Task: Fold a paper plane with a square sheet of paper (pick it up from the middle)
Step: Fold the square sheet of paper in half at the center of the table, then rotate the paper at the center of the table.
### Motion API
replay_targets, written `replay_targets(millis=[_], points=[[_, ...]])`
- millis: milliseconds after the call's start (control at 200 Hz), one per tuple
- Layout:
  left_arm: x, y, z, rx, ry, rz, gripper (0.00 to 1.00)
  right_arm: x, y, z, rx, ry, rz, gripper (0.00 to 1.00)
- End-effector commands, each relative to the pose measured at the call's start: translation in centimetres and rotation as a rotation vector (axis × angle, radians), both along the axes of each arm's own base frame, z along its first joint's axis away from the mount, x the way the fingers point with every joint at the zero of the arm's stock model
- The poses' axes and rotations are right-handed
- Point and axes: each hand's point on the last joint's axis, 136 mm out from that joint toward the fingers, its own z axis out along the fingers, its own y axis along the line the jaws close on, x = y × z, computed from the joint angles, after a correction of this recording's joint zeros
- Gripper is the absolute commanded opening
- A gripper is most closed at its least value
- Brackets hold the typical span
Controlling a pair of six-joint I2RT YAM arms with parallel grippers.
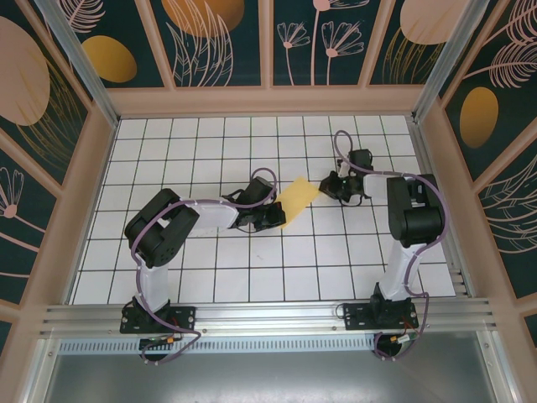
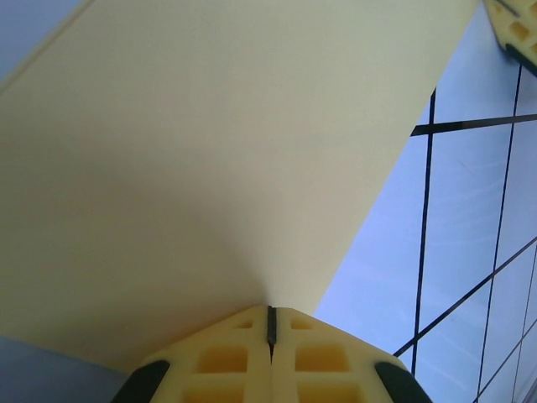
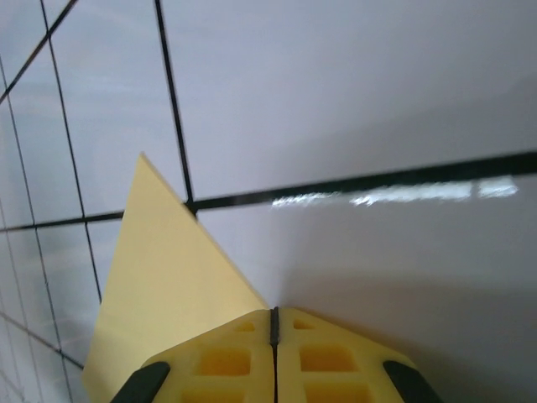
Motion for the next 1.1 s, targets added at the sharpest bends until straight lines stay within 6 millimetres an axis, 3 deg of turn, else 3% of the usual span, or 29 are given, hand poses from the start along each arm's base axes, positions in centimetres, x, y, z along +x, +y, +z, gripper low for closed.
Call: replay_targets(millis=[0,150,305,385,480,615,726,851,871,966,986,1091], points=[[-1.7,1.9,-2.5,0.100,0.061,-0.006,0.05,1.8,-1.9,0.1,-0.071,-0.027,-0.054,0.05],[-0.9,1.3,-0.7,0.067,0.011,-0.012,0.06,2.0,-1.9,1.8,-0.110,-0.066,-0.080,0.05],[1.7,-0.4,4.7,0.000,-0.130,-0.012,0.16,0.4,-1.3,4.3,-0.204,-0.116,-0.112,0.12],[3.3,-0.1,7.1,0.001,-0.202,0.016,0.26,-0.7,-0.7,4.9,-0.251,-0.130,-0.131,0.19],[5.3,1.7,8.9,0.020,-0.262,0.082,0.34,-2.0,0.7,4.6,-0.292,-0.127,-0.128,0.29],[7.0,5.3,9.0,0.049,-0.274,0.175,0.44,-2.8,3.6,3.5,-0.315,-0.109,-0.077,0.34],[7.4,7.7,8.1,0.069,-0.255,0.222,0.50,-2.7,4.6,2.0,-0.350,-0.074,-0.062,0.36],[7.1,8.9,7.0,0.092,-0.241,0.242,0.61,-2.6,5.4,0.6,-0.389,-0.048,-0.039,0.39],[7.0,9.0,7.9,0.077,-0.258,0.245,0.63,-2.6,5.5,0.4,-0.393,-0.045,-0.035,0.39],[6.9,9.1,8.1,0.063,-0.262,0.245,0.70,-2.5,6.2,-0.6,-0.406,-0.030,0.003,0.40],[6.3,9.5,7.1,0.073,-0.243,0.242,0.72,-2.5,6.4,-0.9,-0.408,-0.029,0.016,0.40],[5.9,9.9,6.8,0.060,-0.249,0.244,0.84,-2.3,8.0,-1.4,-0.383,-0.049,0.114,0.39]])
